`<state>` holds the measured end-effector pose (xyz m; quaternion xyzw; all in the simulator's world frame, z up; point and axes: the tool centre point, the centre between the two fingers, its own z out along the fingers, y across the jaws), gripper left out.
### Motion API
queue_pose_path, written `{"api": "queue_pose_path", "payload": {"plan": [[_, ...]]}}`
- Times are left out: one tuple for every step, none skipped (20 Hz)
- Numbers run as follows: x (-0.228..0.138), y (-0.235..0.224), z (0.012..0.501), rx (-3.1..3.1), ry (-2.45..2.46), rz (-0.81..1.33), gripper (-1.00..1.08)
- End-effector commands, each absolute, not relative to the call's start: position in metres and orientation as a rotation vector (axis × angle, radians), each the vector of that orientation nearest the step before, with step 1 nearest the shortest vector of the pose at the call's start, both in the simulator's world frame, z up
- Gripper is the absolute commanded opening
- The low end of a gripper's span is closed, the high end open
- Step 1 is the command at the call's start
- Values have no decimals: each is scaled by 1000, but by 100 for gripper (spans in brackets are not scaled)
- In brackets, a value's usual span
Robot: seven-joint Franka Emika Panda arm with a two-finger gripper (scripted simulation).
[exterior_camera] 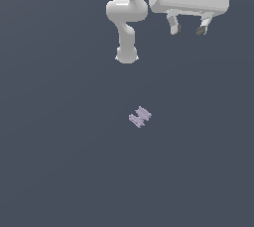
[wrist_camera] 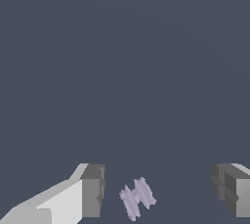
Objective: Pick up the object and move it to a goal position.
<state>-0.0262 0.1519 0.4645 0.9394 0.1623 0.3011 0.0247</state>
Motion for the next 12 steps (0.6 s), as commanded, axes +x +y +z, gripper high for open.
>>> {"api": "queue_pose_path", "payload": {"plan": [[-29, 163, 459, 2865, 535, 929, 68], [-29, 167, 456, 2850, 547, 925, 68], [-30, 171, 452, 2834, 559, 921, 68], [-30, 174, 448, 2819, 571, 915, 68], [-31, 178, 443, 2804, 583, 907, 68], [-31, 181, 438, 2789, 594, 899, 68], [-31, 184, 433, 2774, 605, 890, 68], [-31, 187, 426, 2759, 615, 880, 68], [-31, 189, 420, 2745, 626, 868, 68], [-31, 191, 413, 2731, 636, 856, 68], [-31, 193, 405, 2718, 645, 842, 68], [-31, 195, 397, 2705, 654, 828, 68]]}}
